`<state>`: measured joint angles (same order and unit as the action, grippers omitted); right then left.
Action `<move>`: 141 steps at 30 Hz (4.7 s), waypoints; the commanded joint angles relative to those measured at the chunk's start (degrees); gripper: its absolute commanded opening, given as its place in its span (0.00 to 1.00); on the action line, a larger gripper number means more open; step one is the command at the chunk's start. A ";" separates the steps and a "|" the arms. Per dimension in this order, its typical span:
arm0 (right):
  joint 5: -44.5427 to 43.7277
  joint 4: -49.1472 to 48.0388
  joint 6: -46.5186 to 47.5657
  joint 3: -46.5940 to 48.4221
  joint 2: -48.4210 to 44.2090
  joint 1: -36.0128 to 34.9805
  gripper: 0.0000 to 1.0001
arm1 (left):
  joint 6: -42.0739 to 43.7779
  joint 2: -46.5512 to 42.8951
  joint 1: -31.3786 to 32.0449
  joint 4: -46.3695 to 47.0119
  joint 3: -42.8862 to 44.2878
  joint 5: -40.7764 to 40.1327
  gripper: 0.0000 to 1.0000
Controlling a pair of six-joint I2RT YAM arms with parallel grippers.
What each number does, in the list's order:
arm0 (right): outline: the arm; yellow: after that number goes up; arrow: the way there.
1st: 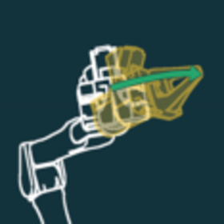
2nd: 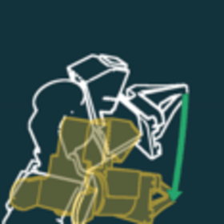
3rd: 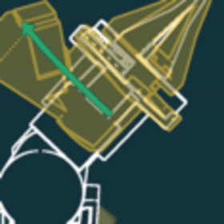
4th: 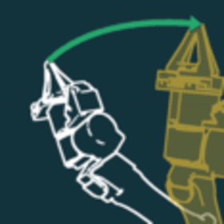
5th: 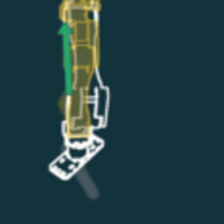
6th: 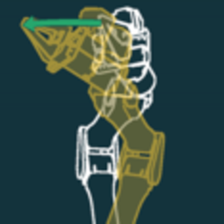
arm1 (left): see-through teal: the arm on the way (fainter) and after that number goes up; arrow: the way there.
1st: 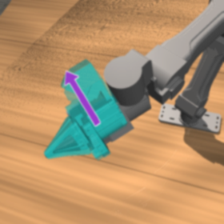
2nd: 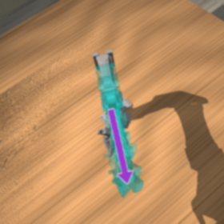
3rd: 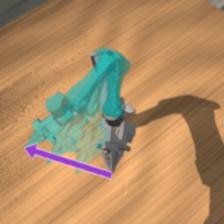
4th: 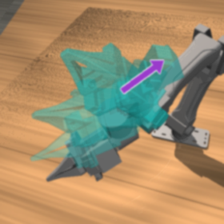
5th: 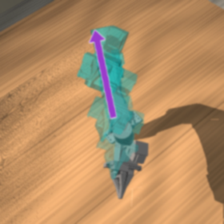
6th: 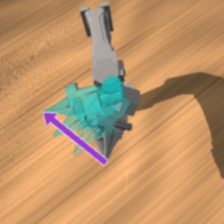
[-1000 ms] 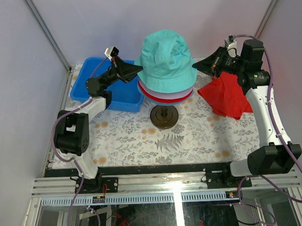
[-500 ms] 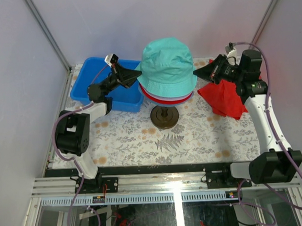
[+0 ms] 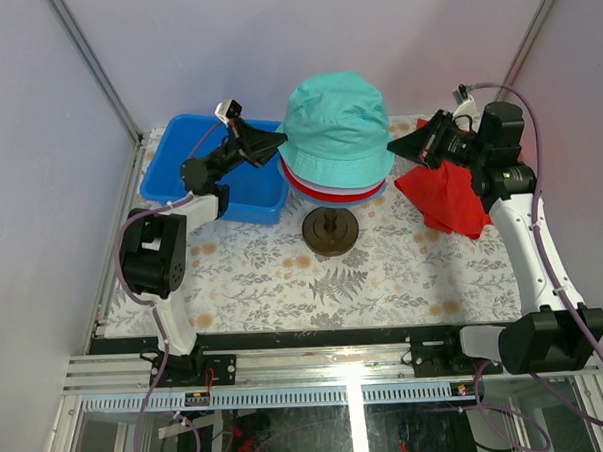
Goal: Stack the hats
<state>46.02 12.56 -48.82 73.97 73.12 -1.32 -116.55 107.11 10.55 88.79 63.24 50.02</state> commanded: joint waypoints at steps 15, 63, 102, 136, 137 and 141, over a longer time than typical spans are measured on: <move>-7.92 14.63 -1.39 -9.59 -4.96 -14.01 0.00 | -7.94 22.40 -0.04 2.77 22.01 11.92 0.00; 6.79 -17.36 -12.76 6.28 7.56 3.43 0.46 | 43.10 -33.30 -9.92 -79.71 4.75 4.19 0.27; 6.20 -19.83 -15.44 8.60 13.72 -2.37 0.00 | 44.39 -27.11 -1.04 -81.75 8.28 0.07 0.27; 5.78 -15.48 -14.03 7.64 13.94 -2.95 0.00 | 32.32 -29.76 2.44 -64.70 -0.95 -3.60 0.00; 5.59 -15.33 -13.93 7.36 13.83 -2.94 0.00 | 32.80 -30.10 2.50 -64.84 -1.91 -3.83 0.00; 4.61 -13.67 -12.80 5.93 13.50 -2.96 0.00 | 34.48 -31.13 2.20 -65.84 -6.16 -4.57 0.00</move>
<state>51.53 -5.15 -64.49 81.23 88.03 -3.62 -84.40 77.38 12.38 21.80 61.04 46.09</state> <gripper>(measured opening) 0.023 0.011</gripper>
